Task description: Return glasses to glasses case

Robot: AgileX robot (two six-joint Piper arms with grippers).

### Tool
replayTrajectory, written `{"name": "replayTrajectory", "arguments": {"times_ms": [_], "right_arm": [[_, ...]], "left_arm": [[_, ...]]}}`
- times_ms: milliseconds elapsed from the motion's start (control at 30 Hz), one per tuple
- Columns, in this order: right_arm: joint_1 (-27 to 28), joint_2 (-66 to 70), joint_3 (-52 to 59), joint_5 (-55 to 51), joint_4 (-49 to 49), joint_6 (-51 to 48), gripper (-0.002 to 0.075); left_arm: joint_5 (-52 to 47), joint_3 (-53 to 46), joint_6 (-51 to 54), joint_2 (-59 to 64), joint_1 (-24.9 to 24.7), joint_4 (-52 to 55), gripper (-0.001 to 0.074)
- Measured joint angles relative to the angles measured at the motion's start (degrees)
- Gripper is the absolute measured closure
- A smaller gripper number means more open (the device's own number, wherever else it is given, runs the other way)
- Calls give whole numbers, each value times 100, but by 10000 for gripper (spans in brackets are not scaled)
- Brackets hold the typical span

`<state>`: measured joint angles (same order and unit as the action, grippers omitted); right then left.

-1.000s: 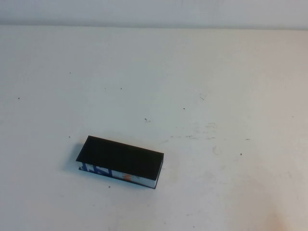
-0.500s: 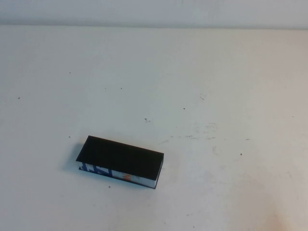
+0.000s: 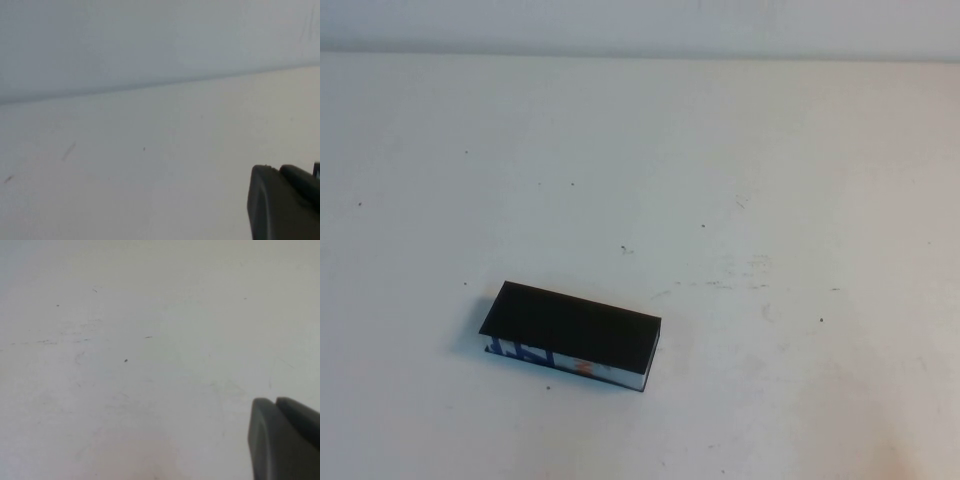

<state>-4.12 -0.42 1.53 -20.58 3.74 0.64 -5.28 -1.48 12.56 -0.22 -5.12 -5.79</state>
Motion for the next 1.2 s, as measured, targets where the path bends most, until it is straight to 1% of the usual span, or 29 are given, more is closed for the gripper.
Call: {"name": "replayTrajectory", "arguments": {"times_ms": [67,167,267,1200], "right_arm": [[0,-11,0,0,0,0,737],[0,-11,0,0,10,0,737],[0,-11,0,0,10,0,737],[0,-11,0,0,17,0,737]], "left_arm": [[-486,0,-84,-25,155,101,739],[-1216,0,-132,-25,250,193,739],[-1617,-8,-172,-25,248,226,739],[-1727,-8,-266,-46,248,241,739]]}}
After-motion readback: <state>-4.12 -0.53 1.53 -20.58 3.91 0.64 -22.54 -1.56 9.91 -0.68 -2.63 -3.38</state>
